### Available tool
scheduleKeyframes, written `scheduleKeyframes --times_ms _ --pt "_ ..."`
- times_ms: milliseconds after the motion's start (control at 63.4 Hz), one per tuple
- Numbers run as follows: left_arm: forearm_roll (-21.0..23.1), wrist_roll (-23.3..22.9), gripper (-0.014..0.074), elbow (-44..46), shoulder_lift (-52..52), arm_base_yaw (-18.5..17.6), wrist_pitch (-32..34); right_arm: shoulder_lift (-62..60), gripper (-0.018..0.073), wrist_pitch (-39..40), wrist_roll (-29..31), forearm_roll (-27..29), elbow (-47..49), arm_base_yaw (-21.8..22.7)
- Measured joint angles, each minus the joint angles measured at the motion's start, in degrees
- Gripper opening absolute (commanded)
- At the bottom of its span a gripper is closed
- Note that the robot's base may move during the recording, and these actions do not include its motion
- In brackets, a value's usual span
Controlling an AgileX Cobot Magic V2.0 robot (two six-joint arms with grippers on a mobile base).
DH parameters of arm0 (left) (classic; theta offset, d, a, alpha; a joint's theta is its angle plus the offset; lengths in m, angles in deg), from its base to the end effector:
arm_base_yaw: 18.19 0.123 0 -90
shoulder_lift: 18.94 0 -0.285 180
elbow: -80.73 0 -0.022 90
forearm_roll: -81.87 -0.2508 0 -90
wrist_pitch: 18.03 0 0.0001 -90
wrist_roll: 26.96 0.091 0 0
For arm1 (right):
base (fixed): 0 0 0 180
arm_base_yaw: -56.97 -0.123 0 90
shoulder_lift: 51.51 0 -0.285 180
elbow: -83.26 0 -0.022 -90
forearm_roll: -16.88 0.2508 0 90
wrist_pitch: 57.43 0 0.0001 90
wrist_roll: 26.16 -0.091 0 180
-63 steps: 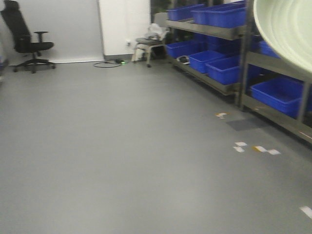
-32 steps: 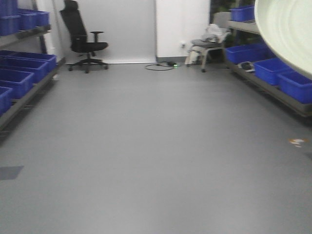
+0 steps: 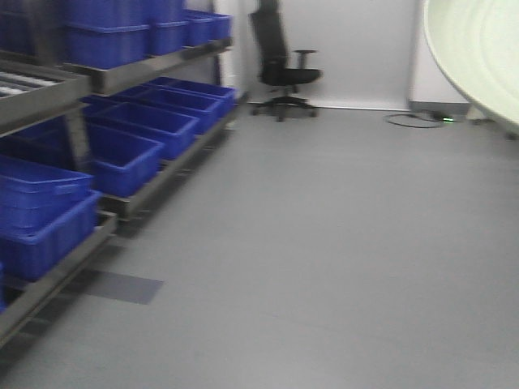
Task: Place green plate on second shelf with right arm
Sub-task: 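Drive the base to the shelf of blue bins holding the plate, then extend the right arm carrying the plate over a blue bin on the shelf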
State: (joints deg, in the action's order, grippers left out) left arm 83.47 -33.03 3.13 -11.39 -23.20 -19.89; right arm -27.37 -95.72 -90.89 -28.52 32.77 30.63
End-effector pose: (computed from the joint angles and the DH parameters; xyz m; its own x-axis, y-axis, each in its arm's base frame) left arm 0.0562 -0.0050 0.2082 0.0397 -0.1374 -0.9897 0.0944 0.9866 -0.1332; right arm 0.0673 -0.0115 0.3079 -0.1956 0.3455 -0.9178 0.0808 0.9384 0.3360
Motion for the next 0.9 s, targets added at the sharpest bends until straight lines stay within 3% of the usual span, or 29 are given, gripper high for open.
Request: scheduleKeyframes --times_ms 899 --pt "0.0 0.0 0.0130 0.0 0.0 0.0 0.0 0.0 0.0048 0.0 0.0 0.0 0.0 0.0"
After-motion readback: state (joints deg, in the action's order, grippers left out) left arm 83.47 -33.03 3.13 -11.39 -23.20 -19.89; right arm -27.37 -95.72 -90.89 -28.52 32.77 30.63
